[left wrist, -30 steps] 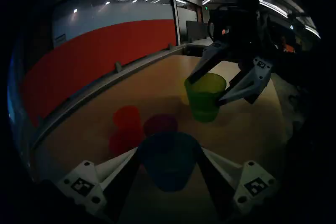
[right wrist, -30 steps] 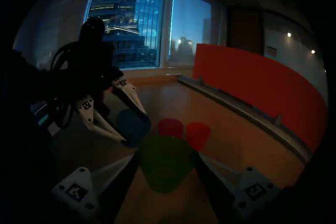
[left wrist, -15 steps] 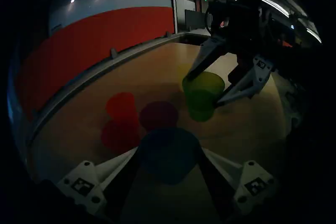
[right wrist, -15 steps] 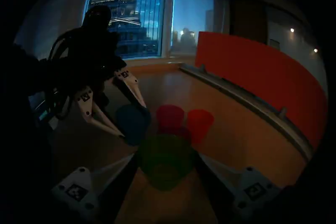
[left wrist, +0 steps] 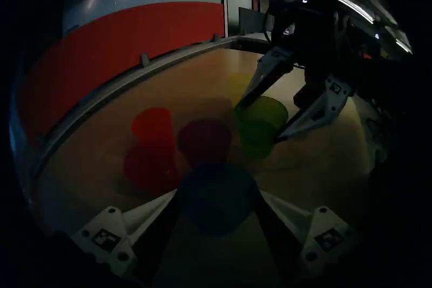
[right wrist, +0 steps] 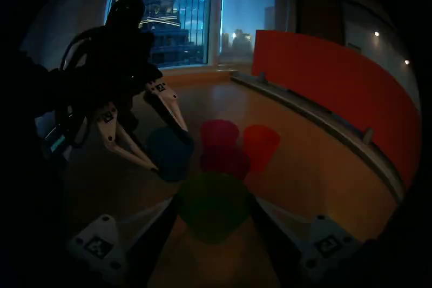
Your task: Pour water
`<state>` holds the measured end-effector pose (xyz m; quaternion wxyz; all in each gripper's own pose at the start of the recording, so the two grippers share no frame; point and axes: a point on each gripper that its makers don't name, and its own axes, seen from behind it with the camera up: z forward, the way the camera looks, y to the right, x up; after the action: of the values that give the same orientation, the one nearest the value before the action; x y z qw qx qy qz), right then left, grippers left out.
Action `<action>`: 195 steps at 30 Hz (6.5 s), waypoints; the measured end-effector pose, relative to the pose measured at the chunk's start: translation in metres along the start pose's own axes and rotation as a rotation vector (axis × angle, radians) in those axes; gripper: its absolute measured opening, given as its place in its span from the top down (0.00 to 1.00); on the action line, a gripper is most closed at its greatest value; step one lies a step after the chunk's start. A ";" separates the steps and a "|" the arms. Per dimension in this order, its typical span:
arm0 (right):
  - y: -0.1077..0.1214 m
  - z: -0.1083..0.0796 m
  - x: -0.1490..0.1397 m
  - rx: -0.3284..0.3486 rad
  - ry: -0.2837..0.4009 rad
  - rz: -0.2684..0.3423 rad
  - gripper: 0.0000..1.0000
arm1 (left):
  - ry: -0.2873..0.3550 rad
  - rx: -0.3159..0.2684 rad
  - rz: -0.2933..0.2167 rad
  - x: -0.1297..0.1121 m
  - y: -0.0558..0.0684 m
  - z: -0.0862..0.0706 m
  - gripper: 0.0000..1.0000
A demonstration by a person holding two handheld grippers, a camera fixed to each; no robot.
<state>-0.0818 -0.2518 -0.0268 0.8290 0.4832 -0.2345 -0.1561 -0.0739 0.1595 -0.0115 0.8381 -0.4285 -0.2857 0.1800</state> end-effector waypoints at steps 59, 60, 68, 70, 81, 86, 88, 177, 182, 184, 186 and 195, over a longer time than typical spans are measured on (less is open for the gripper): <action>-0.013 -0.008 -0.036 -0.040 -0.032 0.036 0.02 | -0.037 0.012 -0.040 -0.046 -0.001 -0.010 0.11; -0.013 -0.010 -0.038 -0.042 -0.033 0.040 0.02 | -0.035 0.017 -0.043 -0.047 -0.002 -0.012 0.11; -0.017 -0.028 -0.046 -0.069 -0.027 0.050 0.01 | -0.013 0.058 -0.083 -0.052 -0.001 -0.030 0.11; -0.017 -0.034 -0.048 -0.077 -0.023 0.055 0.01 | -0.004 0.069 -0.093 -0.052 -0.001 -0.034 0.11; -0.018 -0.062 -0.050 -0.134 0.009 0.074 0.01 | 0.047 0.136 -0.137 -0.050 0.000 -0.056 0.11; -0.011 -0.073 -0.049 -0.179 0.031 0.085 0.01 | 0.088 0.177 -0.153 -0.046 -0.001 -0.066 0.11; -0.008 -0.078 -0.048 -0.201 0.043 0.093 0.01 | 0.104 0.206 -0.163 -0.045 -0.003 -0.070 0.11; 0.090 -0.229 0.025 -0.944 0.639 0.352 0.00 | 0.631 0.955 -0.313 -0.004 -0.086 -0.179 0.11; 0.093 -0.230 0.020 -0.952 0.636 0.363 0.01 | 0.630 0.966 -0.328 -0.013 -0.087 -0.173 0.11; 0.095 -0.230 0.017 -0.955 0.630 0.366 0.01 | 0.632 0.965 -0.333 -0.013 -0.087 -0.171 0.11; 0.096 -0.230 0.015 -0.958 0.624 0.370 0.01 | 0.634 0.963 -0.336 -0.013 -0.087 -0.169 0.11; 0.098 -0.222 0.008 -0.953 0.585 0.366 0.01 | 0.624 0.956 -0.333 -0.017 -0.091 -0.154 0.12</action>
<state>0.0482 -0.0464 -0.0332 0.9984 0.0318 0.0206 0.0413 0.0152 0.0037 -0.0147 0.9994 0.0145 0.0235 0.0205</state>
